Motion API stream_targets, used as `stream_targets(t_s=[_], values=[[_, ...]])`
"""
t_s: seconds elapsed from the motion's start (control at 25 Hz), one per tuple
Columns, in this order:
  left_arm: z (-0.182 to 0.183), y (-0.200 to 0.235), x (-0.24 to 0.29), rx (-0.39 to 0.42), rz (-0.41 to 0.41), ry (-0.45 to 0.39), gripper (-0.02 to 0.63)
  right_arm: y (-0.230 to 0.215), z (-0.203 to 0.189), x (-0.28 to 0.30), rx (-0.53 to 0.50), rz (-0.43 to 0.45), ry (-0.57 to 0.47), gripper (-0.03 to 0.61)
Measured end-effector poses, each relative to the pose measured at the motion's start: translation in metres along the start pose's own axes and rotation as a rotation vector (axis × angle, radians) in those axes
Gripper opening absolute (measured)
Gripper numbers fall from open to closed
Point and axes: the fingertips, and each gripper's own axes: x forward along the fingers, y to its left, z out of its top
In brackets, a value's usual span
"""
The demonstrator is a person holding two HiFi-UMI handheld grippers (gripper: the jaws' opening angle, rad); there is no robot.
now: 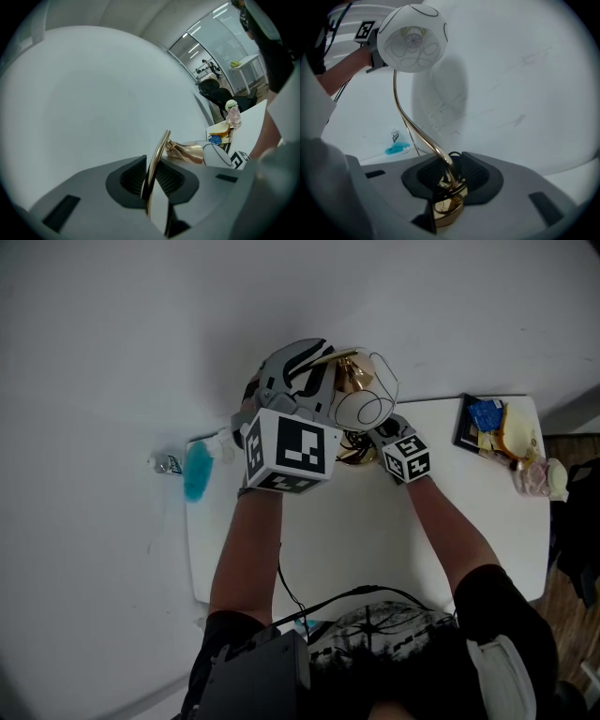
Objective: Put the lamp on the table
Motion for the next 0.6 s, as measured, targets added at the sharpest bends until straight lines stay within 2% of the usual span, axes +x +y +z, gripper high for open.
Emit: stream_targets(t_s=[0.08,0.24,0.44,0.6], values=[[0.0,0.003,-0.004,0.004,0.021,0.004,0.084,0.0,0.003,-0.002,0.0,0.001,0.002,0.123],[-0.001,0.005,-0.013,-0.004,0.039,0.017,0.144,0.0,0.003,-0.009,-0.02,-0.003,0.018,0.149],[0.001,0.006,-0.031,-0.015,0.066,0.033,0.158,0.009,0.007,-0.02,-0.04,0.006,0.025,0.161],[0.006,0.004,-0.053,-0.068,0.09,0.022,0.158,0.018,0.012,-0.034,-0.063,0.018,0.028,0.165]])
